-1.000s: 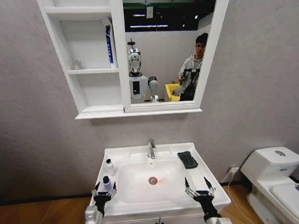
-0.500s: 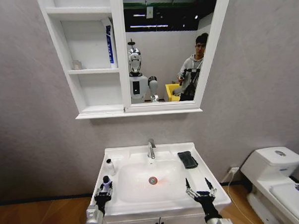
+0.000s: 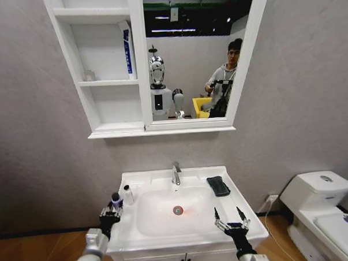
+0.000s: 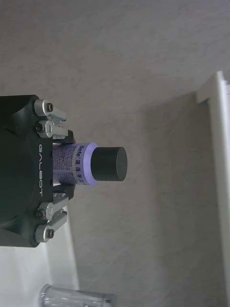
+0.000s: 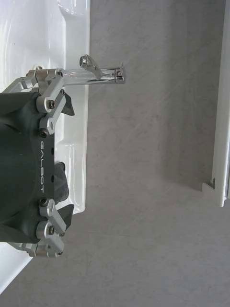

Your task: Move facial cleanser and shampoo from washbasin to cabinet, then wipe washbasin with towel.

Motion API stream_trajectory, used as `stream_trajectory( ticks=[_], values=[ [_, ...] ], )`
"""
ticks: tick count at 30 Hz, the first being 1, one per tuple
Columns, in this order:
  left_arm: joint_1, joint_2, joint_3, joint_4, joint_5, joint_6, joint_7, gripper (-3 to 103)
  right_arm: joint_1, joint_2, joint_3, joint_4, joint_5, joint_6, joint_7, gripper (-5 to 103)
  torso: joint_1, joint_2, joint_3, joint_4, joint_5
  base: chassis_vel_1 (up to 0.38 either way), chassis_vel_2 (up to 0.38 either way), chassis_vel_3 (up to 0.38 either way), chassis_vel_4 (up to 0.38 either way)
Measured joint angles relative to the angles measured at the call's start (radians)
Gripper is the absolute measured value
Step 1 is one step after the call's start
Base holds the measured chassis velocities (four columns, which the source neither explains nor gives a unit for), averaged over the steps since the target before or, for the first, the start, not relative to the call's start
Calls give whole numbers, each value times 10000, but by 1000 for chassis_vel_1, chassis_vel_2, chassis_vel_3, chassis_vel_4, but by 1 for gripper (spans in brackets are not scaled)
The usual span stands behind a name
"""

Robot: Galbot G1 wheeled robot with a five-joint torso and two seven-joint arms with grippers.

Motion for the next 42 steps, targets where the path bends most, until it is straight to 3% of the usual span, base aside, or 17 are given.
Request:
stream_trajectory(
  ticks=[1, 4, 5, 7, 9, 11, 14, 16, 18, 20, 26, 29, 37, 42],
  values=[
    [0, 0, 0, 0, 0, 0, 0, 42, 0, 0, 0, 0, 0, 0, 0, 100, 0, 0, 0, 0, 0, 0, 0, 0, 0],
    [-1008, 1773, -215, -989, -2013, 1103, -1039, 42, -84, 14, -3, 64, -43, 7, -4, 100, 0, 0, 0, 0, 0, 0, 0, 0, 0],
    [-1008, 1773, -215, -989, -2013, 1103, -1039, 42, -84, 14, -3, 64, -43, 7, -4, 100, 0, 0, 0, 0, 0, 0, 0, 0, 0],
    [-1838, 3303, -410, -1414, -3712, 1857, -1745, 42, -130, 14, 17, 93, -53, 24, -5, 100, 0, 0, 0, -2, 2, 0, 0, 0, 0],
    [-1944, 3508, -445, -1466, -3979, 1982, -1852, 42, -134, 15, 23, 93, -54, 27, -4, 100, 1, 0, 0, -2, 2, 0, 0, 0, 0],
    [-2754, 4948, -613, -1674, -5799, 2943, -2446, 42, -144, 11, 35, 56, -60, 53, -5, 100, 0, 0, 1, 1, 1, 0, 0, 0, 0],
    [-3093, 5516, -633, -1667, -6510, 3282, -2594, 42, -143, 9, 35, 6, -61, 70, -5, 100, 0, 0, 0, 0, 3, 0, 0, 0, 0],
    [-3944, 6579, -553, -1387, -7804, 3724, -2691, 42, -97, 21, -1, -111, -64, 123, -14, 100, 0, 0, 0, 0, 3, 0, 0, 0, 0],
    [-4307, 6885, -491, -1214, -8228, 3850, -2732, 42, -57, 22, -18, -161, -64, 134, -15, 100, 0, 0, 1, 0, 2, 0, 0, 0, 0],
    [-5267, 7510, -380, -863, -9415, 4182, -2997, 42, 146, -16, -134, -342, -58, 138, -30, 100, 0, 0, 1, 1, 2, 0, 0, 0, 0],
    [-6484, 7981, 15, -491, -10836, 4608, -3427, 42, 378, -101, -275, -567, -40, 120, -40, 100, 0, 0, 0, 0, 1, 0, 0, 0, 0],
    [-7095, 8242, 89, -366, -12271, 4784, -3655, 42, 622, -149, -485, -801, -40, 81, -44, 100, 0, 0, 0, 4, 2, 0, 0, 0, 0],
    [-8161, 8146, 729, 166, -12533, 4830, -3340, 42, 710, -139, -749, -988, -181, 54, -49, 100, -1, 1, 0, 0, 2, 0, 0, 0, 0],
    [-8598, 7703, 1513, 319, -11492, 4791, -2595, 42, 789, -101, -802, -1035, -288, 3, -47, 100, -1, 1, 0, 1, 2, 0, 0, 0, 0]
  ],
)
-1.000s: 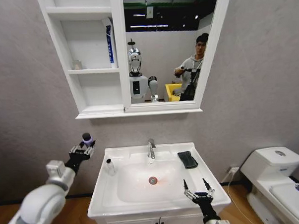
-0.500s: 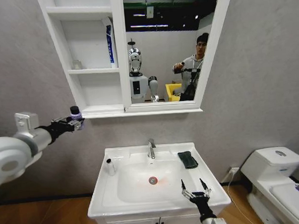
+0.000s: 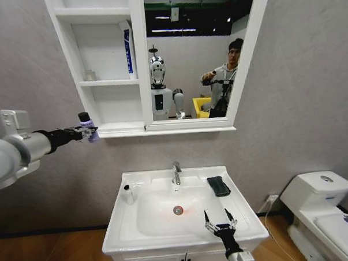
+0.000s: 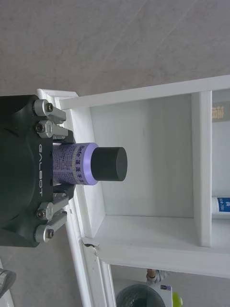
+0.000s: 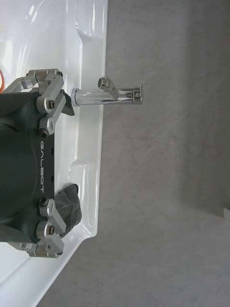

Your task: Move facial cleanser and shampoo from washbasin to cabinet, then wipe washbasin with towel.

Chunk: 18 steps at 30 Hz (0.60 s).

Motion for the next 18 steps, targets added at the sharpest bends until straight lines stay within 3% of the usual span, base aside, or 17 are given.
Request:
stream_trajectory(
  ticks=[6, 9, 18],
  values=[
    [-1071, -581, 991, 557, 707, -73, 315, 42, 12, 20, 79, 0, -27, -71, 14, 100, 0, 0, 0, 1, 0, 0, 0, 0, 0],
    [-2248, -1080, 2030, 1075, 1198, -43, 522, 42, -34, 36, 143, -50, -93, -91, 29, 100, 0, 0, 1, -1, 2, 0, 0, 0, 0],
    [-4536, -1668, 4096, 2426, 1672, 98, 807, 42, -134, 16, 275, -73, -105, -93, 37, 100, 1, 0, 1, -1, 2, 0, 0, 0, 0]
  ],
)
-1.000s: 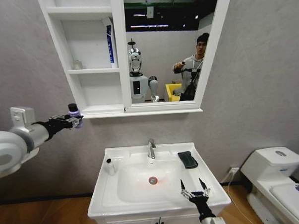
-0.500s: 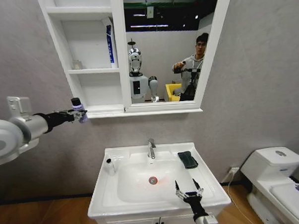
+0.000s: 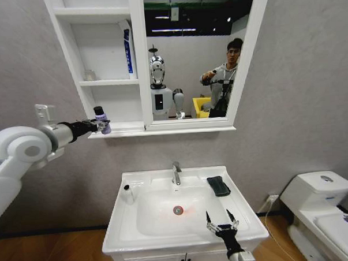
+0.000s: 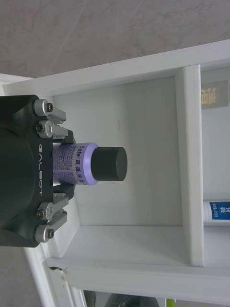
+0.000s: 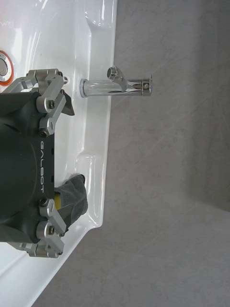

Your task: Move facial cleanser and shampoo from washbasin to cabinet, then wipe washbasin with towel.

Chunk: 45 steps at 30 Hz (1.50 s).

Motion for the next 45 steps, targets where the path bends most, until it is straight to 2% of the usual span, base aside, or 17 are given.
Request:
stream_trajectory(
  ticks=[2, 6, 10, 15, 31, 32, 33, 35, 37, 39, 40, 42, 43, 45],
  values=[
    [-888, -170, 675, 579, 275, 11, 230, 42, -69, -17, 52, -50, 9, 60, 0, 100, 0, 0, -1, 2, 0, 0, 0, 0, 0],
    [-1403, -337, 1051, 986, 477, 11, 381, 42, -110, -19, 77, -93, 23, 119, 0, 100, -1, 0, -1, 2, 1, 0, 0, 0, 0],
    [-1998, -621, 1661, 1762, 1050, 12, 871, 42, -139, -21, 99, -152, 52, 197, 0, 100, 0, 0, 0, 2, 0, 0, 0, 0, 0],
    [-2175, -877, 2036, 2332, 1530, 13, 1127, 42, -61, -37, 135, -194, 130, 210, 0, 100, 0, 0, -1, 2, -1, 0, 0, 0, 0],
    [-2197, -1211, 2307, 2685, 1847, 13, 1300, 41, 54, -51, 164, -372, 210, 261, -2, 100, 0, 0, -1, 1, -1, 0, 0, 0, 0],
    [-2166, -1230, 2307, 2686, 1858, 10, 1275, 46, 61, -49, 165, -383, 211, 268, -2, 100, 0, 0, -2, 1, -1, 0, 0, 0, 0],
    [-2166, -1230, 2307, 2686, 1858, 10, 1275, 46, 61, -49, 165, -383, 211, 268, -2, 100, 0, 0, -2, 1, -1, 0, 0, 0, 0],
    [-2127, -1275, 2305, 2712, 1864, 10, 1245, 57, 65, -47, 167, -388, 215, 274, -3, 100, -1, 0, -2, 1, -1, 0, 0, 0, 0],
    [-2122, -1281, 2301, 2718, 1864, 10, 1236, 57, 65, -46, 167, -389, 215, 276, -3, 100, -1, 0, -1, 1, -1, 0, 0, 0, 0],
    [-2110, -1287, 2254, 2720, 1850, 10, 1179, 69, 54, -49, 180, -385, 224, 279, -3, 100, -1, 0, -1, 0, -1, 0, 0, 0, 0],
    [-2110, -1287, 2254, 2720, 1850, 10, 1179, 69, 54, -49, 180, -385, 224, 279, -3, 100, -1, 0, -1, 0, -1, 0, 0, 0, 0],
    [-2061, -1208, 2151, 2607, 1743, 9, 1168, 80, 50, -59, 187, -374, 229, 285, -3, 100, -1, 0, -1, -8, -1, 0, 0, 0, 0],
    [-2061, -1208, 2151, 2607, 1743, 9, 1168, 80, 50, -59, 187, -374, 229, 285, -3, 100, -1, 0, -1, -8, -1, 0, 0, 0, 0],
    [-1849, -987, 1821, 2319, 1444, 5, 979, 90, 54, -58, 177, -371, 229, 286, -2, 100, 0, 0, -2, -6, 2, 0, 0, 0, 0]
  ],
)
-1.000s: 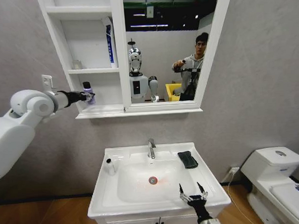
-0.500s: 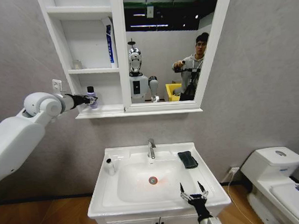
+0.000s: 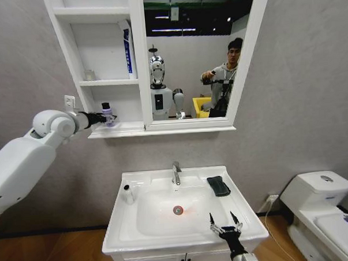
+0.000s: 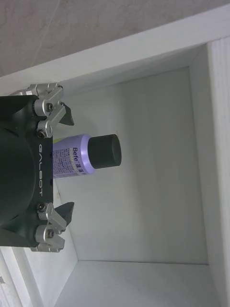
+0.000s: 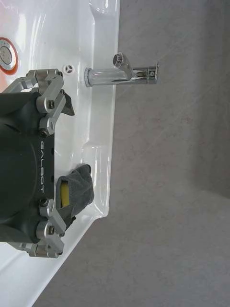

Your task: Move facial cleanser and shampoo from washbasin to cabinet, then wipe washbasin with towel.

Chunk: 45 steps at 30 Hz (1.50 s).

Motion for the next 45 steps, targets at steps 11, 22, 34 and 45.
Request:
stream_trajectory(
  ticks=[11, 22, 34, 45],
  values=[
    [4014, 2063, -3247, -4089, -1607, -29, -566, 100, 42, 32, -124, 66, -101, -26, -3, 100, -3, 1, -1, 7, 0, 0, 0, 0, 0],
    [7927, 1566, -4661, -6299, 67, -1855, -1094, 100, -641, 269, 178, 381, -186, 266, 28, 100, -3, 1, 0, -4, -2, 0, 0, 0, 0],
    [12530, -2030, -4439, -4550, 6164, -5436, -1423, 100, -627, 137, 306, 405, -28, 316, 76, 100, -1, 0, 0, 7, -2, 0, 0, 0, 0],
    [13157, -4092, -4120, -2551, 7803, -5809, -455, 100, -513, 87, 318, 217, 62, 310, 83, 100, -1, 1, 0, 6, 0, 0, 0, 0, 0]
  ],
)
